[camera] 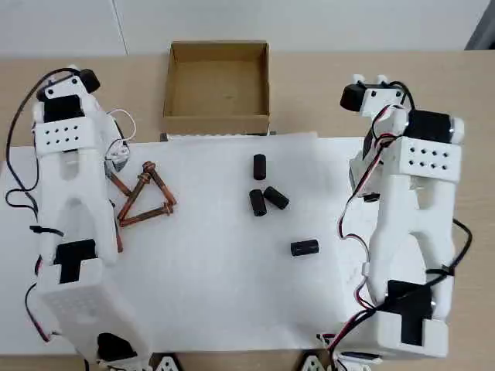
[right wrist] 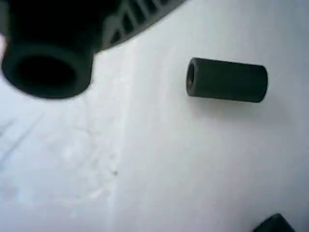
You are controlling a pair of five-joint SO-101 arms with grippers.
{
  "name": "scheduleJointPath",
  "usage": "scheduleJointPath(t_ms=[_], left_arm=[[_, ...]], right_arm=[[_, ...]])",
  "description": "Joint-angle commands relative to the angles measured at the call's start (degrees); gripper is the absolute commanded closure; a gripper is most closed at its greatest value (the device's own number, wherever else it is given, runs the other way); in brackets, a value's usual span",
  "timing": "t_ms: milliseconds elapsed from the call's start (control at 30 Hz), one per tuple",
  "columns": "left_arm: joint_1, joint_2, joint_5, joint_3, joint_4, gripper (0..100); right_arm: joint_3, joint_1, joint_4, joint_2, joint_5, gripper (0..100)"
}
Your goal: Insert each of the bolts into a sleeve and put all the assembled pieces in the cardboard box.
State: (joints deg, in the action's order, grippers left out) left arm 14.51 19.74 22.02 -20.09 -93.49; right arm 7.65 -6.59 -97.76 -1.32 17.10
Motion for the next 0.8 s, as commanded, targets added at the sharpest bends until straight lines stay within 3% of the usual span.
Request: scheduleJointPath(t_ms=[0,133,767], left_arm=[[0.79,-0.35,0.26,-2.07,2.55,92],[1.76,1.93,0.26,-2.33,4.66,87],[6.59,11.60,-0.09,-2.33,12.40,87]], right_arm=[[0.18,0.04,0.75,-3.21,-0.70,99.2],[0.18,0.04,1.54,-2.95,-0.70,99.2],[0.18,2.77,2.33,-2.77,-0.70,99.2]])
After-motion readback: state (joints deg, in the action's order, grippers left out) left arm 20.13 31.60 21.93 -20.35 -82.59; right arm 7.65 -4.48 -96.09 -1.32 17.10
